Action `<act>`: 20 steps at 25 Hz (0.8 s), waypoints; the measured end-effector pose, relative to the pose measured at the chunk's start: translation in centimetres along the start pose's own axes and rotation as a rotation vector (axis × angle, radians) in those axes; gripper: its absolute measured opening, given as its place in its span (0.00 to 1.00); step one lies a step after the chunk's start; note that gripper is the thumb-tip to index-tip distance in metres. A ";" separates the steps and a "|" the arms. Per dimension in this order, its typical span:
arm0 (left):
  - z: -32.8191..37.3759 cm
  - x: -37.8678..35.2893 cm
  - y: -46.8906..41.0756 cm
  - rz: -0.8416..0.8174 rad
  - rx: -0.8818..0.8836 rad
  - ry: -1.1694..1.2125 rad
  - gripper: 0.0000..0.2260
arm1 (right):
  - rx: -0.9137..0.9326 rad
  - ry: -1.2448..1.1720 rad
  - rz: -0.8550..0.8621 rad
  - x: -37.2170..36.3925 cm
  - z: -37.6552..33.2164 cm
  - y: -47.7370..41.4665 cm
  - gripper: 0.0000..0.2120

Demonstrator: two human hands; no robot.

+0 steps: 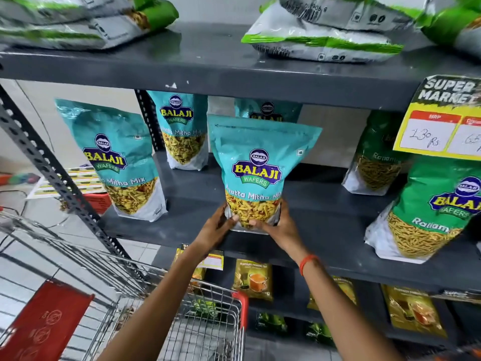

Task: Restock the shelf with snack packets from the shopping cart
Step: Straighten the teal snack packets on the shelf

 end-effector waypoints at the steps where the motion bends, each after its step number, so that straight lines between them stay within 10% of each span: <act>1: 0.2 -0.1 0.7 -0.006 0.009 0.014 0.24 | 0.016 -0.005 -0.009 -0.3 -0.2 0.6 0.38; 8: 1.7 0.2 2.1 -0.015 -0.060 0.049 0.30 | 0.009 0.121 0.109 -0.2 -1.3 2.6 0.41; 12: 5.0 3.6 4.4 0.291 -0.237 -0.057 0.32 | 0.449 0.296 0.446 -2.6 -8.0 6.7 0.40; 16: 5.7 9.4 7.3 0.606 -0.367 -0.132 0.32 | 0.734 0.394 0.302 -11.0 -11.6 6.0 0.24; 20: -1.1 17.0 8.0 0.859 -0.118 -0.102 0.33 | 0.519 0.347 0.077 -18.9 -8.2 1.2 0.25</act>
Point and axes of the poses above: each hand's wrist, its own y-axis away from the middle knuckle, its own x-axis out of the back of the hand, z = x × y, the point moved 8 cm from there along -y, towards the middle knuckle, and after that the axes turned 6 degrees about -y, right-handed, at the moved point
